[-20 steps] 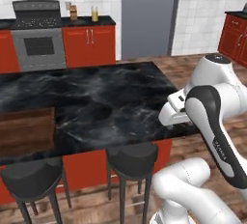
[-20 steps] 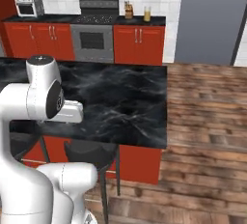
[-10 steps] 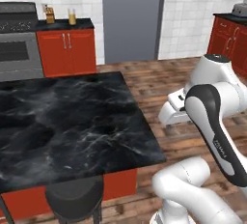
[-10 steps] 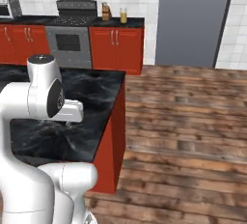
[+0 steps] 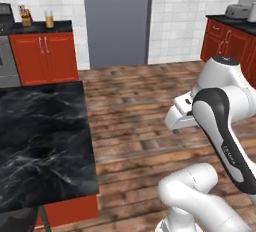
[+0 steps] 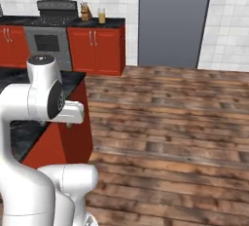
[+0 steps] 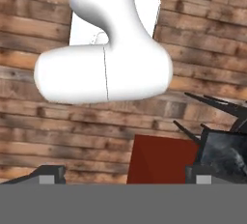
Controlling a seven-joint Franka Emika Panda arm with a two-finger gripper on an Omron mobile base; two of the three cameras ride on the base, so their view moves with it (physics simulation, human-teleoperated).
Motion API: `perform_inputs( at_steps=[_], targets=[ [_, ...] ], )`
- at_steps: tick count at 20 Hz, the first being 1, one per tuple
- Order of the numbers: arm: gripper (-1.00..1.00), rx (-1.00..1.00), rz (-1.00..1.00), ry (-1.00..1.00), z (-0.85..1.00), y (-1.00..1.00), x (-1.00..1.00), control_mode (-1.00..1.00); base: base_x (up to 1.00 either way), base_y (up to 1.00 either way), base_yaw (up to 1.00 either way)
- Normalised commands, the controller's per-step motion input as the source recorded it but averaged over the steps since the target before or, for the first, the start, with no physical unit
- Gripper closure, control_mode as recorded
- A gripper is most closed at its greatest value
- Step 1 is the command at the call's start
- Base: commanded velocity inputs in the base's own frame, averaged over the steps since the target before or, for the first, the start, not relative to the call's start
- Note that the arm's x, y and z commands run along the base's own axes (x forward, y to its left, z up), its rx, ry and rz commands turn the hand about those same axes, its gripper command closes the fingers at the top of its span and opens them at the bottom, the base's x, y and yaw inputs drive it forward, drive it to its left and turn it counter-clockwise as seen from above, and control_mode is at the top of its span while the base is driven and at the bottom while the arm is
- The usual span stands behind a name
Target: There is a tray on the dining counter. Grab the cup, mug, and pitcher and place them on the tray. The pitcher may be placed next to the tray if it cannot fit the tray.
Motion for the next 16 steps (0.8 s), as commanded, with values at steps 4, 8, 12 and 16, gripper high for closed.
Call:
perform_inputs(
  at_steps=[4,8,12,16],
  targets=[
    [-1.0,0.0,0.0,0.0,0.0,0.0,0.0,1.0,0.7,-1.0,0.0],
    [-1.0,0.0,0.0,0.0,0.0,0.0,0.0,1.0,1.0,-1.0,0.0],
    [-1.0,0.0,0.0,0.0,0.0,0.0,0.0,1.0,1.0,-0.65,-0.03],
    [-1.0,0.0,0.0,0.0,0.0,0.0,0.0,1.0,1.0,-0.08,-0.09]
  ],
)
